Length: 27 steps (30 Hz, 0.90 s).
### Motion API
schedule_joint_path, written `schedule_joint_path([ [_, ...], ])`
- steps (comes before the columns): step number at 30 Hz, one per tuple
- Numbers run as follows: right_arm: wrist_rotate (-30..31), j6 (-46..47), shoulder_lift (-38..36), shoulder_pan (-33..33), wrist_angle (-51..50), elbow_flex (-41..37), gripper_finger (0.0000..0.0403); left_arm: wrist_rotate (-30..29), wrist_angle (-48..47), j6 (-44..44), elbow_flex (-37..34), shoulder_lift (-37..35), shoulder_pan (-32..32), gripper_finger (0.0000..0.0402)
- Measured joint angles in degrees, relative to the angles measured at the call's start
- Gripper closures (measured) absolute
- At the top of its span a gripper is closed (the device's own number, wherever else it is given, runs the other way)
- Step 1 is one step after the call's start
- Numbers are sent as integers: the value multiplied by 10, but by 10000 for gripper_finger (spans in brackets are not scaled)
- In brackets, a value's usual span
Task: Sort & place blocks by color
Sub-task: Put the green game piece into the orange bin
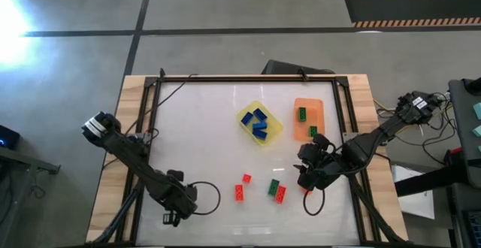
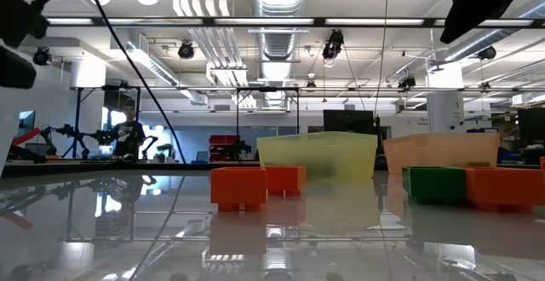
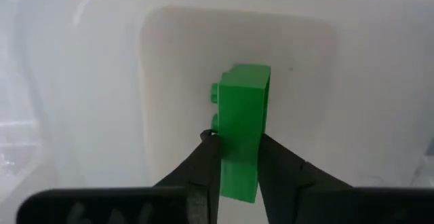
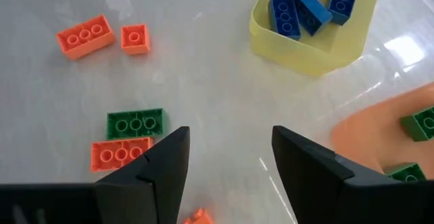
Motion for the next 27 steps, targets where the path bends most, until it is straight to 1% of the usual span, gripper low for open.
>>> schedule_joint_path([
  [4, 0, -2, 0, 0, 1, 0, 202, -5, -80, 1, 42, -14, 0, 342],
  [7, 5, -18, 1, 0, 11, 0, 202, -54, -138, 4, 81, -33, 0, 341],
  [10, 20, -52, 4, 0, 44, -2, 202, -157, -157, 24, 122, -54, 0, 341],
  [12, 39, -91, 7, 0, 86, -10, 202, -261, -150, 49, 148, -66, 0, 341],
  [14, 50, -146, 11, 0, 142, -22, 202, -379, -126, 80, 164, -74, 3, 341],
  [16, 59, -206, 13, 0, 214, -40, 202, -481, -79, 122, 170, -80, 10, 341],
  [18, 75, -276, 15, 0, 307, -65, 202, -537, -12, 185, 167, -86, 22, 341],
  [20, 80, -354, 17, 0, 411, -96, 202, -551, 75, 259, 156, -89, 38, 341],
  [22, 80, -432, 20, 0, 529, -131, 202, -552, 168, 332, 138, -89, 54, 341],
  [25, 80, -547, 28, 0, 722, -185, 202, -552, 351, 433, 90, -89, 77, 341],
  [27, 76, -609, 37, 0, 845, -216, 202, -552, 454, 485, 56, -89, 88, 341],
])
